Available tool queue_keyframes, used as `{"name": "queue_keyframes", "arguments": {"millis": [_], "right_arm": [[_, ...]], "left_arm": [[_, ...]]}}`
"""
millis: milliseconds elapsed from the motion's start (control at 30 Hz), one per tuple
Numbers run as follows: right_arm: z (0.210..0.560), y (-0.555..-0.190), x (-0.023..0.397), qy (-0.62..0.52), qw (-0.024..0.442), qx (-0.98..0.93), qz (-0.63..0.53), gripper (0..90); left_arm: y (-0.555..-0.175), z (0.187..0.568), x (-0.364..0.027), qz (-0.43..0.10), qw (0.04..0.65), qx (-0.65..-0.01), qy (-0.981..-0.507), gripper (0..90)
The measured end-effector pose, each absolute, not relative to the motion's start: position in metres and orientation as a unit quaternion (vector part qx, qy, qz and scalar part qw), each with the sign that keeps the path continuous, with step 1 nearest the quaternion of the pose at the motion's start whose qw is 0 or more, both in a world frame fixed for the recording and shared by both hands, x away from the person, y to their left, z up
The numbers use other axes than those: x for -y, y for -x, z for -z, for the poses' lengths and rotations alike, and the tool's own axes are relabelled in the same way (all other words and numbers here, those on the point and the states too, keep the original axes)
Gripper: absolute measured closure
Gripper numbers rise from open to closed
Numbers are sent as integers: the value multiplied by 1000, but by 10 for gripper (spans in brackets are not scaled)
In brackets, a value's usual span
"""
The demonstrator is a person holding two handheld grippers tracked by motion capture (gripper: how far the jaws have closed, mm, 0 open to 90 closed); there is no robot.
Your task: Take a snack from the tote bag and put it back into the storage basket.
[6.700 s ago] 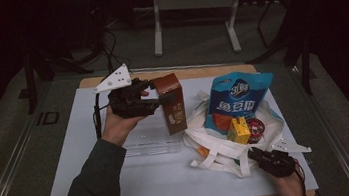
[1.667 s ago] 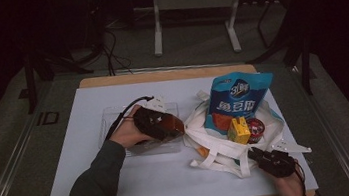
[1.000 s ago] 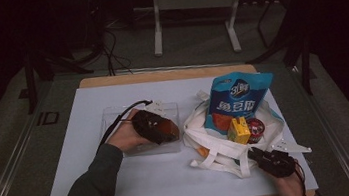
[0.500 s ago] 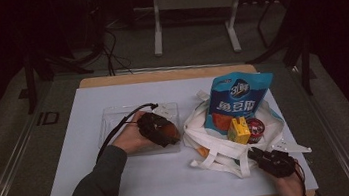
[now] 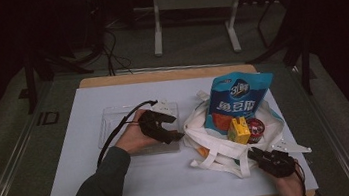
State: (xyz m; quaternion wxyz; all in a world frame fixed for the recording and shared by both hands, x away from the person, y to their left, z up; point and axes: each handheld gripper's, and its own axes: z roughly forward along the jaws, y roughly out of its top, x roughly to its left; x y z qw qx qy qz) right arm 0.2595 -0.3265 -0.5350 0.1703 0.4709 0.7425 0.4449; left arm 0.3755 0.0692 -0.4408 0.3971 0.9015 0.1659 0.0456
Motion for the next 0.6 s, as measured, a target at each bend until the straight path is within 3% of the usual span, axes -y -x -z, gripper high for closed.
{"name": "queue_keyframes", "arguments": {"millis": [400,600], "right_arm": [[535,-260,327,-471,171,-742,-445,738],[535,-260,327,-471,171,-743,-445,739]], "left_arm": [[-369,434,-57,-56,429,-178,-884,291],[-368,428,-54,-89,434,-212,-871,254]]}}
